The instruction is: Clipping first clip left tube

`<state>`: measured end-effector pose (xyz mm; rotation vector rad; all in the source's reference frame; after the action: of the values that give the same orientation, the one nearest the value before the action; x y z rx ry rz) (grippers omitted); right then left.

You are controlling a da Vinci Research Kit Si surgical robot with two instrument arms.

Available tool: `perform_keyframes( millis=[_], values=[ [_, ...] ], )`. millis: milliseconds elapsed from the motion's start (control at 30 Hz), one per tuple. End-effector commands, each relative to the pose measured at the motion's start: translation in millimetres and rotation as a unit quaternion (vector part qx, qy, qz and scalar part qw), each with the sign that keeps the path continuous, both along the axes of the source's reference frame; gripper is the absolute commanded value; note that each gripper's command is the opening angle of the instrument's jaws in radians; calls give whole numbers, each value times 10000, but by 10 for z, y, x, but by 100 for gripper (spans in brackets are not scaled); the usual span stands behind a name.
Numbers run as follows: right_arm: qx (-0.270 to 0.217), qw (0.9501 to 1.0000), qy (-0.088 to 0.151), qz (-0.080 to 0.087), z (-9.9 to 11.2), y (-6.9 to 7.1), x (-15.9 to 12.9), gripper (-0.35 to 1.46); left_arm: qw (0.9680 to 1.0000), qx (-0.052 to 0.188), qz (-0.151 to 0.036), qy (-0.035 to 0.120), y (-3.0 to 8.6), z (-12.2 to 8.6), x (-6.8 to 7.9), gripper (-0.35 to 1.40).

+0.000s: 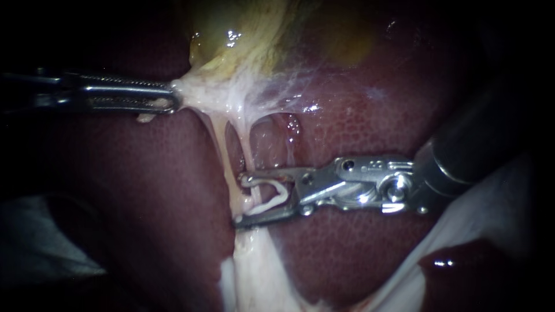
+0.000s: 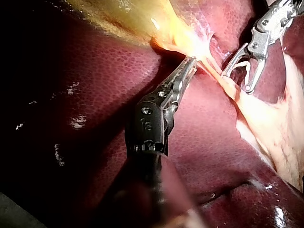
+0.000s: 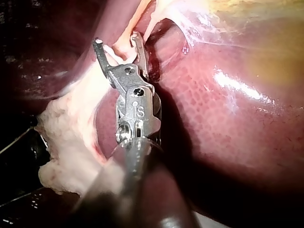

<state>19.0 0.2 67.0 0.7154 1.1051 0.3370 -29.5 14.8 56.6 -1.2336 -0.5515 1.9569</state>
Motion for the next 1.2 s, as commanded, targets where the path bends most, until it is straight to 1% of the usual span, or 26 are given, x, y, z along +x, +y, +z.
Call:
perform_keyframes(
  millis=[33, 133, 233, 433, 500, 600, 800, 933, 1100, 1200],
  values=[
    [14, 10000, 8, -14, 0, 0, 2, 49, 10000, 0, 0, -1, 0, 0, 0, -35],
    [4, 9999, 60, -88, 3, 0, 8, 49, 10000, 0, -1, 0, 0, 0, 0, -35],
    [27, 9999, 145, -86, 5, -1, 16, 49, 10000, 0, -1, 0, -1, -1, 0, -35],
    [148, 9990, 424, -72, 4, -2, 31, 47, 10000, -7, -13, 11, -1, -1, 0, -35],
    [178, 9987, 478, -80, 3, -2, 36, 47, 10000, -7, -15, 12, -1, 0, -1, -35],
    [209, 9980, 585, -115, -1, -6, 44, 47, 10000, -8, -17, 14, -1, 0, -1, -35],
    [221, 9963, 793, -243, -16, -18, 51, 47, 10000, -8, -18, 14, -2, -1, -1, -35],
    [224, 9955, 857, -340, -25, -25, 52, 45, 10000, -9, -17, 14, -2, 0, -1, -35],
    [251, 9955, 852, -343, -29, -27, 52, 38, 10000, -8, -17, 14, -2, 0, -2, -35],
    [305, 9955, 830, -331, -28, -27, 51, 26, 10000, -8, -17, 14, -2, 0, -2, -35]
  ],
)
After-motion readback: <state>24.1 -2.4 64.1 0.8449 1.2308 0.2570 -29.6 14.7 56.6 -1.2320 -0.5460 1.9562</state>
